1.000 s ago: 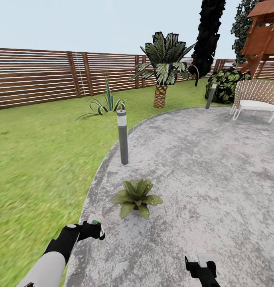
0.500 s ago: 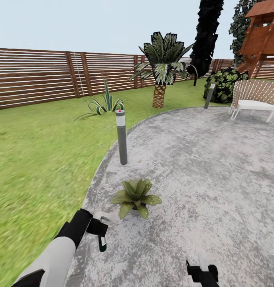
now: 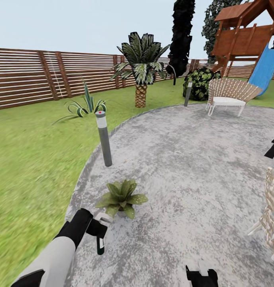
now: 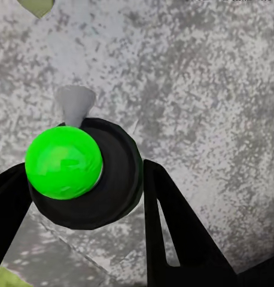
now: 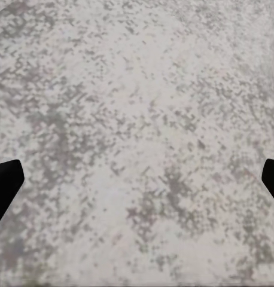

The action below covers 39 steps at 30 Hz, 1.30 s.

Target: Pick up the pesticide atomizer in the garden and spray insectifuge to fully cover both potted plants in the garden.

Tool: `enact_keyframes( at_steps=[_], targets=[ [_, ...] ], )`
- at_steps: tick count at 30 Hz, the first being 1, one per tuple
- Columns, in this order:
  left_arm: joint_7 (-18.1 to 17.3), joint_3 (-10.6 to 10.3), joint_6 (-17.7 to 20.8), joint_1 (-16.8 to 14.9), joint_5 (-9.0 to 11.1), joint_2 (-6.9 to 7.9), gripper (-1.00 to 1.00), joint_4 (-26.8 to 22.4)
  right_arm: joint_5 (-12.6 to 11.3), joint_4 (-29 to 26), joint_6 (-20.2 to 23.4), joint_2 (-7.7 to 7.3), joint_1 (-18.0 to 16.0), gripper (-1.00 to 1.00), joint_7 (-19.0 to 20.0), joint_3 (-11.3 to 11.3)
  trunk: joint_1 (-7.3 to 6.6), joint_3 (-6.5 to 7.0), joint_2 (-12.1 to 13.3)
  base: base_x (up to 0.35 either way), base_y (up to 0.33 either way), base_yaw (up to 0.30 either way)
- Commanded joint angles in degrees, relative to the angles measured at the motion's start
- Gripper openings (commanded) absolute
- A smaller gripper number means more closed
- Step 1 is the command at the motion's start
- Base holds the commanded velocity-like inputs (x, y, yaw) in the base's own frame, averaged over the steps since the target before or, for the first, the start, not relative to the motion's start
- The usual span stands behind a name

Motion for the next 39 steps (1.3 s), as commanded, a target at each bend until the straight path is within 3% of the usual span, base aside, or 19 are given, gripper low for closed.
enact_keyframes(
  at_steps=[1, 2, 3, 4, 5, 10, 17, 28, 30, 33, 34, 35, 39],
  targets=[
    [-0.5, 0.4, 0.2, 0.0, -0.6, -0.05, -1.0, -0.1, 0.6, 0.1, -0.2, 0.03, -0.1, 1.0, -0.1, -0.3, 0.0, -0.05, 0.0, 0.162, 0.06, -0.097],
    [-0.5, 0.4, 0.2, 0.0, -0.6, -0.04, -1.0, -0.1, 0.6, 0.1, -0.2, 0.03, 0.0, 1.0, -0.1, -0.3, 0.0, -0.05, 0.0, 0.229, 0.11, -0.05],
    [-0.6, -1.9, 0.8, -0.2, -0.5, -0.02, -1.0, -0.1, 0.7, 0.2, -0.2, 0.03, -0.1, 1.0, -0.1, -0.3, 0.0, -0.05, 0.0, 0.054, 0.027, -0.007],
    [-0.7, -5.4, 3.9, -0.8, -0.4, -0.05, -1.0, -0.2, 0.7, 0.2, -0.2, 0.03, -0.1, 1.0, -0.1, -0.3, 0.0, -0.05, 0.0, 0.014, 0.007, -0.002],
    [-0.8, -7.0, 9.9, -3.6, -0.2, -0.05, -1.0, -0.3, 0.8, 0.7, -0.2, 0.03, -0.1, 1.0, -0.1, -0.3, 0.0, -0.05, 0.0, 0.002, 0.001, 0.0],
    [-2.1, -7.2, 11.5, -5.8, 0.0, 0.23, -1.0, -0.3, 0.8, 2.1, -0.3, 0.03, -0.1, 1.0, 0.0, -0.3, 0.0, -0.05, 0.0, 0.0, 0.0, 0.0],
    [-2.8, -7.4, 11.4, -5.2, -0.2, 0.48, -1.0, -0.2, 0.9, 2.1, -0.3, -0.2, -0.1, 1.0, 0.0, -0.2, 0.0, -0.05, 0.0, 0.022, 0.016, 0.0],
    [-2.9, -7.5, 11.3, -5.4, -0.2, 0.22, -1.0, 0.4, 0.9, 2.2, -0.3, -0.32, -0.1, 1.0, -0.1, -0.2, 0.0, -0.05, 0.0, 0.223, 0.215, 0.0],
    [-4.2, -7.7, 11.4, -5.5, -0.2, 0.11, -1.0, 0.5, 0.9, 2.2, -0.3, -0.32, -0.1, 1.0, -0.1, -0.2, 0.0, -0.05, 0.0, 0.077, 0.063, 0.0],
    [-10.2, -12.2, 11.4, -5.5, -0.5, 0.33, -1.0, 0.3, 0.9, 2.3, -0.3, -0.32, -0.1, 1.0, -0.1, -0.1, 0.0, -0.05, 0.0, 0.014, 0.012, 0.0],
    [-12.8, -15.8, 11.4, -5.3, -0.6, 0.41, -1.0, 0.1, 0.9, 2.3, -0.3, -0.32, -0.1, 1.0, -0.1, -0.1, 0.0, -0.05, 0.0, 0.003, 0.003, 0.0],
    [-13.9, -18.1, 11.4, -5.2, -0.6, 0.53, -1.0, 0.0, 0.9, 2.2, -0.3, -0.32, 0.0, 1.0, -0.1, -0.1, 0.0, -0.05, 0.0, 0.001, 0.001, 0.0],
    [-14.7, -19.7, 11.3, -4.7, -0.6, 2.07, -1.0, 0.5, 0.9, 2.3, -0.3, -0.32, 0.0, 1.0, -0.1, -0.1, 0.0, -0.05, 0.0, 0.0, 0.0, 0.0]
  ],
)
